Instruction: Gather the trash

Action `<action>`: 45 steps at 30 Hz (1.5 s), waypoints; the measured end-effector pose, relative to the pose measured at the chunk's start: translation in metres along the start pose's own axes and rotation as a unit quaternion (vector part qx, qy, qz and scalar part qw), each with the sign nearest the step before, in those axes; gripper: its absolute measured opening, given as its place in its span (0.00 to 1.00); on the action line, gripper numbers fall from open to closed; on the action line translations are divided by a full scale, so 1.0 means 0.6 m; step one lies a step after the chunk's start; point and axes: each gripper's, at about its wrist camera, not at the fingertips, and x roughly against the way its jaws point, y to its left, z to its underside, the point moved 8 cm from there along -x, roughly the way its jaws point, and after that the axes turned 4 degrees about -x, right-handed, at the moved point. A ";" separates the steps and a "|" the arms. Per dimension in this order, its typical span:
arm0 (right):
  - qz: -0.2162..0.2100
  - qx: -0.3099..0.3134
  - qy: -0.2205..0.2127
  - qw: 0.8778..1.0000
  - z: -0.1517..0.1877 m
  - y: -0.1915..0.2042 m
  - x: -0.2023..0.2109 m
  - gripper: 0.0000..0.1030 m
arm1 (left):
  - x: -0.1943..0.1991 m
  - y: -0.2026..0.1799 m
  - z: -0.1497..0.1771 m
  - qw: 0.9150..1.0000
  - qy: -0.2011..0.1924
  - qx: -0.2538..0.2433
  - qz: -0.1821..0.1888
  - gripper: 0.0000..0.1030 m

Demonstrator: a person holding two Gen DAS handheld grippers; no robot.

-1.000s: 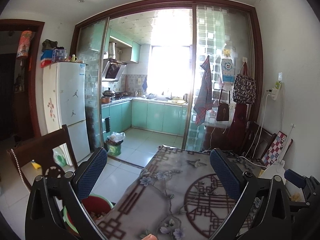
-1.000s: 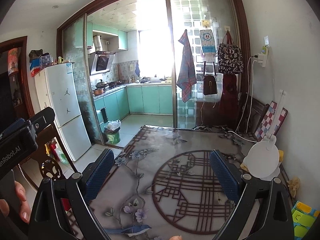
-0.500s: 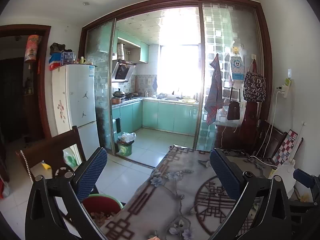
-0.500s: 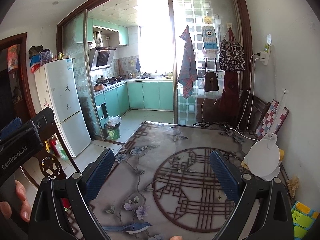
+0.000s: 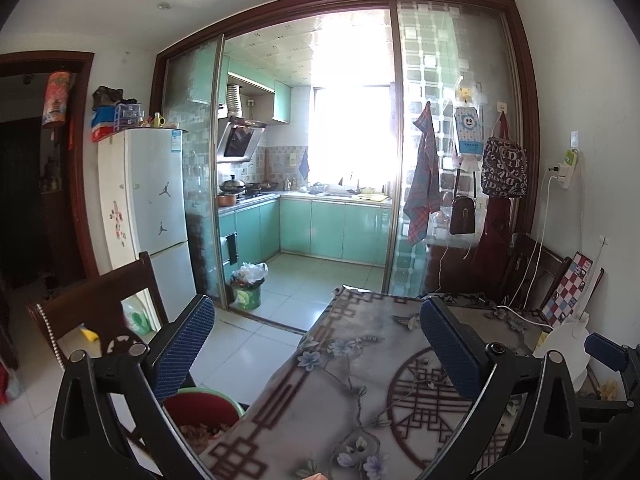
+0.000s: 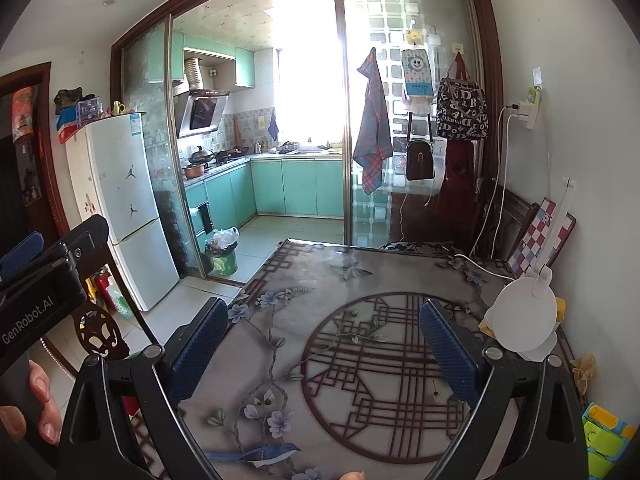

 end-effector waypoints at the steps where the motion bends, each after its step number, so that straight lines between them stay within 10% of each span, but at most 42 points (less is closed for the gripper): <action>1: 0.000 0.000 0.001 1.000 0.000 0.001 0.000 0.94 | -0.001 0.001 0.000 1.000 0.001 -0.001 -0.002 1.00; 45: 0.004 0.003 0.004 1.000 0.003 -0.010 -0.005 0.94 | -0.021 0.003 0.018 0.999 0.033 -0.003 0.000 1.00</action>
